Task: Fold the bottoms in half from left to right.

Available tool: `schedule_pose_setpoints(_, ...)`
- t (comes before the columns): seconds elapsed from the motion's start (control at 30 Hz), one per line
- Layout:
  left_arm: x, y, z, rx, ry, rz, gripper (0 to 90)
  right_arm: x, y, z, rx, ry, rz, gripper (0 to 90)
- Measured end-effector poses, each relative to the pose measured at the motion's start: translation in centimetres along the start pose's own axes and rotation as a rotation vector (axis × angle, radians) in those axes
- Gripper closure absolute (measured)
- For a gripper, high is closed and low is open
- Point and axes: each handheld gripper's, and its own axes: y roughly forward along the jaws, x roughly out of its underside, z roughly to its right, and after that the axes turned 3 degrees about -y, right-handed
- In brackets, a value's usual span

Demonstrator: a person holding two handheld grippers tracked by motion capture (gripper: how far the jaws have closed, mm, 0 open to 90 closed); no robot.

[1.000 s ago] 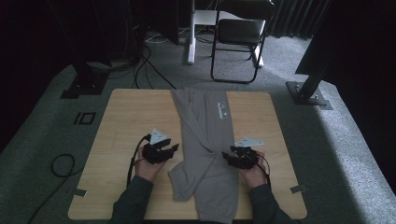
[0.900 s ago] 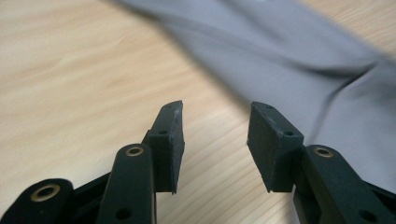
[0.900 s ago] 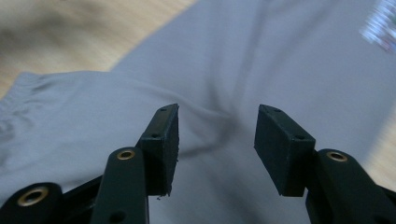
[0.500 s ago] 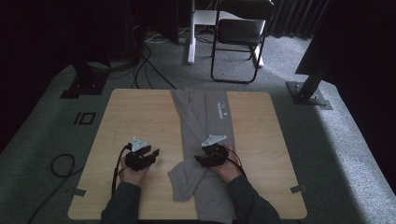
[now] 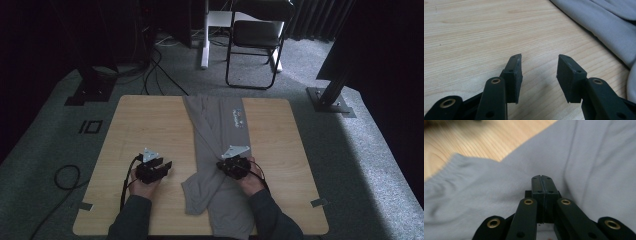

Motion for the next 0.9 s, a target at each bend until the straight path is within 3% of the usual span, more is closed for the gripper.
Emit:
schedule_pose_setpoints(0.2,0.0,0.0,-0.1,0.002,-0.006,0.000,56.1,0.8,-3.8,0.3,0.047,0.021,0.079,90.0)
schedule_pose_setpoints(0.43,0.1,0.1,0.0,0.000,-0.002,-0.008,56.1,5.7,-9.2,1.1,0.147,0.083,0.130,90.0)
schedule_pose_setpoints(0.5,0.1,0.2,0.0,-0.002,-0.003,-0.010,56.1,7.1,-10.1,1.2,0.155,0.107,0.132,90.0)
schedule_pose_setpoints(0.63,0.1,0.3,0.1,-0.002,0.006,-0.018,55.9,9.4,-9.6,1.0,0.145,0.119,0.050,89.6)
schedule_pose_setpoints(0.7,0.1,0.3,0.2,-0.003,0.009,-0.019,55.5,10.2,-8.9,1.3,0.142,0.148,0.005,81.3)
schedule_pose_setpoints(0.8,0.0,0.4,0.2,-0.003,0.014,-0.023,55.4,9.5,-8.7,1.4,0.108,0.156,0.034,72.3)
schedule_pose_setpoints(0.9,0.1,0.4,0.2,-0.005,0.016,-0.026,55.4,7.7,-7.9,0.9,0.069,0.128,0.060,69.2)
